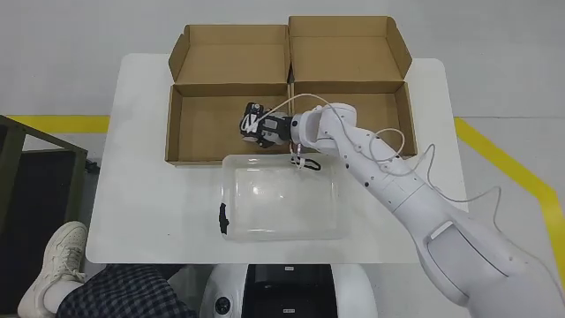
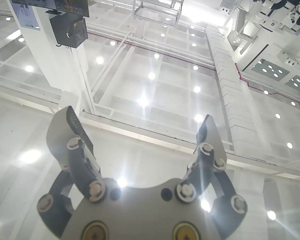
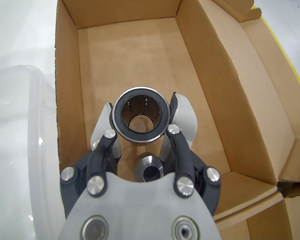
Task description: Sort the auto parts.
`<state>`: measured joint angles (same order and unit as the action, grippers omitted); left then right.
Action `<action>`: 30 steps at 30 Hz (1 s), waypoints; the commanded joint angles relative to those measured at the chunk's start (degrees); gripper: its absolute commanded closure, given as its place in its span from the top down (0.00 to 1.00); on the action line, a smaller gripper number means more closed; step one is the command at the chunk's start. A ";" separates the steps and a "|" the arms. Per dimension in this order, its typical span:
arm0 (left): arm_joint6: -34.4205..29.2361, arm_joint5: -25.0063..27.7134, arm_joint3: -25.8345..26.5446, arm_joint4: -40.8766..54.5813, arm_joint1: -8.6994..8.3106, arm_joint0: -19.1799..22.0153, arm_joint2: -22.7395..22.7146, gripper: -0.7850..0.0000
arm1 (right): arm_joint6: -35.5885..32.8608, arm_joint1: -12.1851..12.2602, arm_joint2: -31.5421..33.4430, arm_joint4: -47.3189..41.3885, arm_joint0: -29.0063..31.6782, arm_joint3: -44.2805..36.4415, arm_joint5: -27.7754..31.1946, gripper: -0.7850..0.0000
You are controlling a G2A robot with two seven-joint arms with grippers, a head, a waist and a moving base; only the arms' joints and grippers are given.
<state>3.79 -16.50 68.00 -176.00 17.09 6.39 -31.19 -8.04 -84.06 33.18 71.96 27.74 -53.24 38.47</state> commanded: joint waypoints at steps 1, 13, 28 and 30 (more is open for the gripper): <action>0.00 0.00 0.00 0.00 0.00 0.00 0.00 1.00 | 0.00 -0.26 -0.05 0.04 -0.14 0.47 0.02 0.26; 0.00 0.00 0.00 0.00 0.00 0.00 0.00 1.00 | -0.81 -1.19 0.76 0.51 -0.54 1.28 0.15 0.66; 0.00 0.00 0.00 0.00 0.00 0.00 0.00 1.00 | -4.99 2.86 11.00 1.18 5.24 -16.56 0.94 0.87; 0.00 0.00 0.00 0.00 0.00 0.00 0.00 1.00 | -6.30 3.80 13.31 1.14 7.34 -20.75 1.33 0.92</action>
<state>3.79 -16.50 68.00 -176.00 17.09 6.39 -31.19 -13.77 -80.68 45.38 73.08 34.12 -71.85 39.61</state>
